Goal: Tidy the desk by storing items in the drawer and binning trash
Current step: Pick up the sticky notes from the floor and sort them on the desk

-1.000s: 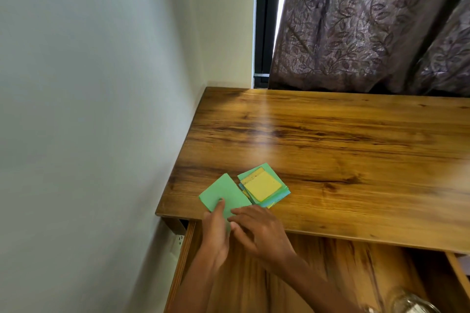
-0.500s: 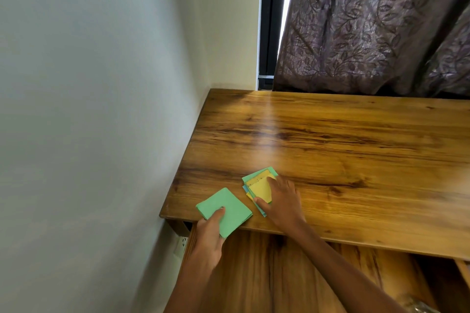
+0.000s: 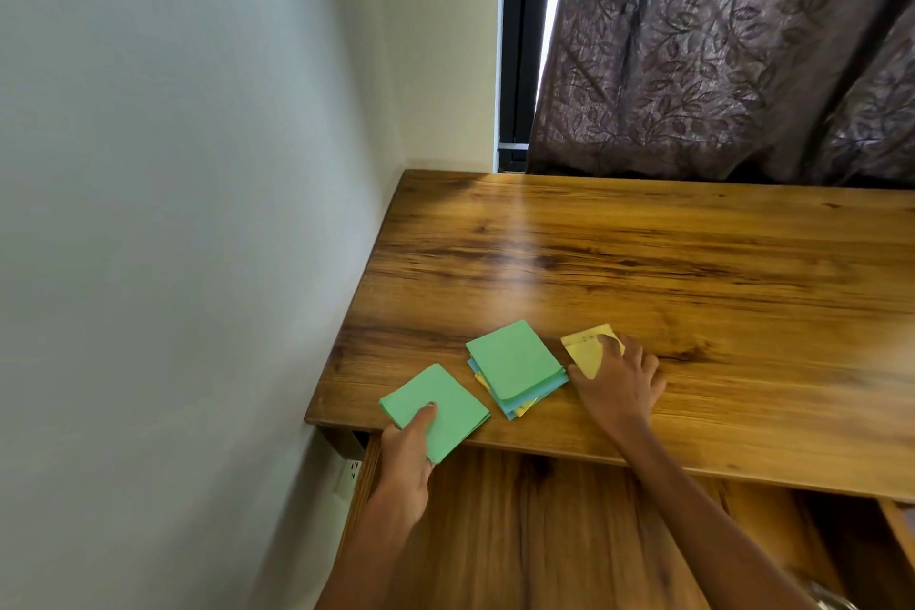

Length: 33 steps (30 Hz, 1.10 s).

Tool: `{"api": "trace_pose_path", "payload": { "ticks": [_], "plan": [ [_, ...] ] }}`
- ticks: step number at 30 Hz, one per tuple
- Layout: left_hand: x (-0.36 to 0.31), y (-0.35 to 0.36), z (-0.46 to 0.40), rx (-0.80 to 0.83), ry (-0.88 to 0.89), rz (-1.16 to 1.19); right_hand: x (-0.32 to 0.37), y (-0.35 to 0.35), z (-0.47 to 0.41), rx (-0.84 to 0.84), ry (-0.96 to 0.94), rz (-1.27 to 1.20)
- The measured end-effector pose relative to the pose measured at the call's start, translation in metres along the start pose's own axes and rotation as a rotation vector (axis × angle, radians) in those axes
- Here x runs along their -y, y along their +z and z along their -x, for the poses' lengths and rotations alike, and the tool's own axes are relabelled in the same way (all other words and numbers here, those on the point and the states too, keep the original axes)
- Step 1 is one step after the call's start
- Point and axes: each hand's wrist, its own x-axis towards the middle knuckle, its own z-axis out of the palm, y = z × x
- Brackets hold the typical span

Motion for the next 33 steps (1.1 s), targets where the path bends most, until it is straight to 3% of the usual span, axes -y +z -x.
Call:
{"api": "trace_pose_path", "payload": {
  "ticks": [4, 7, 14, 25, 29, 33],
  "plan": [
    [0.001, 0.001, -0.001, 0.005, 0.018, 0.005, 0.016, 0.001, 0.017, -0.051, -0.261, -0.056],
    [0.001, 0.001, -0.001, -0.004, 0.022, -0.001, 0.035, 0.005, 0.033, 0.012, -0.480, -0.035],
    [0.002, 0.001, 0.000, -0.006, 0.034, -0.023, 0.061, 0.023, 0.054, 0.121, -0.586, 0.107],
    [0.000, 0.001, 0.003, 0.004, 0.021, -0.022, 0.074, 0.012, 0.039, -0.129, -0.642, 0.149],
    [-0.002, 0.000, 0.004, 0.031, 0.003, 0.074, 0.073, 0.006, 0.044, -0.383, -0.741, -0.135],
    [-0.006, 0.002, 0.006, 0.066, -0.005, 0.214, 0.077, 0.013, 0.065, -0.327, -0.950, -0.242]
  ]
}}
